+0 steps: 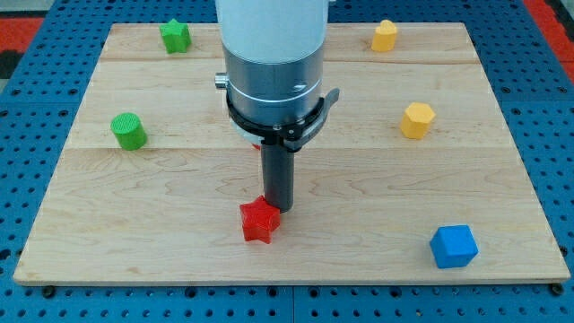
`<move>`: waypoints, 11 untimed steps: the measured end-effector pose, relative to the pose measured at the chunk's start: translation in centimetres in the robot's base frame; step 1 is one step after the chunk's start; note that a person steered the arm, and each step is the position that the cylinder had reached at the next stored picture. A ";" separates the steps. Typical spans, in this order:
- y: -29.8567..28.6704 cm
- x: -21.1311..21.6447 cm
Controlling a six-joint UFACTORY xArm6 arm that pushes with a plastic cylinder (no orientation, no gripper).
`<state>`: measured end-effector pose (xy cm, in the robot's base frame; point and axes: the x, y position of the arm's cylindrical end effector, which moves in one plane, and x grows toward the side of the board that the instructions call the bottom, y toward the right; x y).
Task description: Move the red circle towards the left to the red star
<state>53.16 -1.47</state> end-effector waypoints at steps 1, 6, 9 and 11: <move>0.0 0.6; 3.5 -1.0; 2.2 -6.2; 2.2 -10.3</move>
<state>42.90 0.72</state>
